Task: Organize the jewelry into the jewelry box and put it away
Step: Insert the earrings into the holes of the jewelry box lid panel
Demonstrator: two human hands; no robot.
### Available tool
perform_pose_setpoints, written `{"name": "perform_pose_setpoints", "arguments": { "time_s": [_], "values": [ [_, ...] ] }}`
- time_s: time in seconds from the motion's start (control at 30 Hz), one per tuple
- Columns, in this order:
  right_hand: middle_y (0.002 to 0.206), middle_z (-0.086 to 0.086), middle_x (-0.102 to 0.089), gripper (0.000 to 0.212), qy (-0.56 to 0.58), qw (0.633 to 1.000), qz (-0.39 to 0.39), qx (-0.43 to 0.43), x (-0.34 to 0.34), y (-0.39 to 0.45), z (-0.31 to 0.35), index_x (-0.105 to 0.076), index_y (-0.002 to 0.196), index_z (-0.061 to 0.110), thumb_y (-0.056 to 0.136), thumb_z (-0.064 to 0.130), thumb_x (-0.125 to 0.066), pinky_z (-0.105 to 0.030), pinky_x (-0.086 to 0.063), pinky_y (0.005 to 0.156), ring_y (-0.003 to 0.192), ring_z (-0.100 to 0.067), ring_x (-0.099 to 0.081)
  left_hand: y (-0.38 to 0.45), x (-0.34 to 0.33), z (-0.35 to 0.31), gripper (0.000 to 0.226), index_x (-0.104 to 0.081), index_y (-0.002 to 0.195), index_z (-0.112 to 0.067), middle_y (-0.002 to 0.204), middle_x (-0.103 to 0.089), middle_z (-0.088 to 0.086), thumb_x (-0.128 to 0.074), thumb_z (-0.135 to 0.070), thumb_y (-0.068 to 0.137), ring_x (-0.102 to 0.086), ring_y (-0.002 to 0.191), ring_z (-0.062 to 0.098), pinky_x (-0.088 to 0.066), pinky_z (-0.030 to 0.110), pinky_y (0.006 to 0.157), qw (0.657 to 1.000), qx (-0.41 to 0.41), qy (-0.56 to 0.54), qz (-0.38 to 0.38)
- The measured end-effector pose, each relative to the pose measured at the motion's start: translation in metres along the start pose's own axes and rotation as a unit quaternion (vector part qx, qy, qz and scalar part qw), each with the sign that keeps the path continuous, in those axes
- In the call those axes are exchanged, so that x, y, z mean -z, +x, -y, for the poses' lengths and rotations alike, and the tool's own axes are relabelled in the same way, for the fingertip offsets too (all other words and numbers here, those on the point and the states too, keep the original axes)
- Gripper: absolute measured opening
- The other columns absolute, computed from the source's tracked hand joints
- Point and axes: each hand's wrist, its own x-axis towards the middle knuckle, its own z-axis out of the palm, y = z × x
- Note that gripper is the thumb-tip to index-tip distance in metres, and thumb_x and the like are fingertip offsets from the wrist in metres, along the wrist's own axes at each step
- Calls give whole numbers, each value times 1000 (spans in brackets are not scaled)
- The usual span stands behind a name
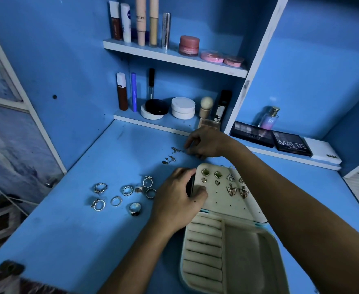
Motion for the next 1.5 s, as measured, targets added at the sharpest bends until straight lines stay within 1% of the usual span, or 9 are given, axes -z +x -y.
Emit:
{"name": "perform_pose_setpoints", "arguments": {
  "time_s": [0.1,0.2,0.37,0.53,0.73,0.97,1.1,1.37,1.5],
  "values": [
    [85,-9,-73,12,-8,1000,-11,-17,10,-3,-7,-71,86,23,89,12,-69,-39,-63,68,70,-25,-72,0,0,0,48,-63,122,-30,114,-59,-15,-51,-41,77,-57,103,7,-48,28,89,1000,-1,0,-4],
    [88,-10,-69,12,-13,999,-33,-20,22,-7,-14,-73,92,17,92,9,-64,-33,-62,62,71,-29,-71,1,0,0,50,-62,123,-28,115,-59,-15,-51,-42,76,-57,103,8,-47,28,89,1000,0,0,-3],
    [68,-2,-68,11,-56,996,-53,-47,35,-13,-27,-73,94,19,95,17,-62,-22,-50,51,59,-14,-62,1,0,1,52,-61,125,-28,117,-58,-14,-51,-43,77,-57,105,8,-48,30,91,1000,0,-2,1],
    [65,1,-66,14,-59,995,-71,-48,40,-18,-32,-72,82,23,92,15,-66,-17,-45,48,54,-11,-60,1,0,1,53,-62,126,-27,116,-58,-14,-51,-44,76,-57,103,8,-48,31,92,1000,0,-5,3],
    [76,17,-64,10,-87,993,-71,-24,36,-20,-30,-76,89,24,88,15,-71,-11,-46,52,58,-1,-61,1,-1,2,49,-62,123,-29,114,-59,-15,-51,-43,77,-58,103,8,-49,32,90,1000,-3,-10,1],
    [86,4,-73,8,-148,985,-82,-17,28,-15,-33,-79,87,16,84,14,-72,-11,-42,59,75,-6,-61,1,-2,3,50,-63,122,-31,113,-59,-15,-50,-45,76,-58,102,7,-49,31,89,1000,-6,-5,-1],
    [84,3,-73,11,-161,983,-86,-18,24,-13,-30,-79,85,15,84,13,-68,-8,-39,54,72,-6,-60,2,-2,3,50,-62,123,-30,113,-59,-15,-50,-44,76,-57,102,7,-49,32,90,1000,-4,0,-1],
    [63,-2,-65,24,-230,970,-69,-29,21,-14,-18,-61,60,14,83,13,-54,-32,-58,67,67,-18,-61,2,-2,3,49,-63,121,-29,111,-59,-14,-51,-43,76,-58,101,8,-50,34,89,1000,-1,-6,-5],
    [67,-4,-65,19,-229,971,-63,-30,21,-16,-18,-62,68,10,85,13,-54,-37,-60,70,72,-23,-64,2,-2,3,50,-63,122,-30,112,-59,-15,-50,-44,75,-58,101,8,-49,34,90,1000,-2,-8,-2]
  ]
}}
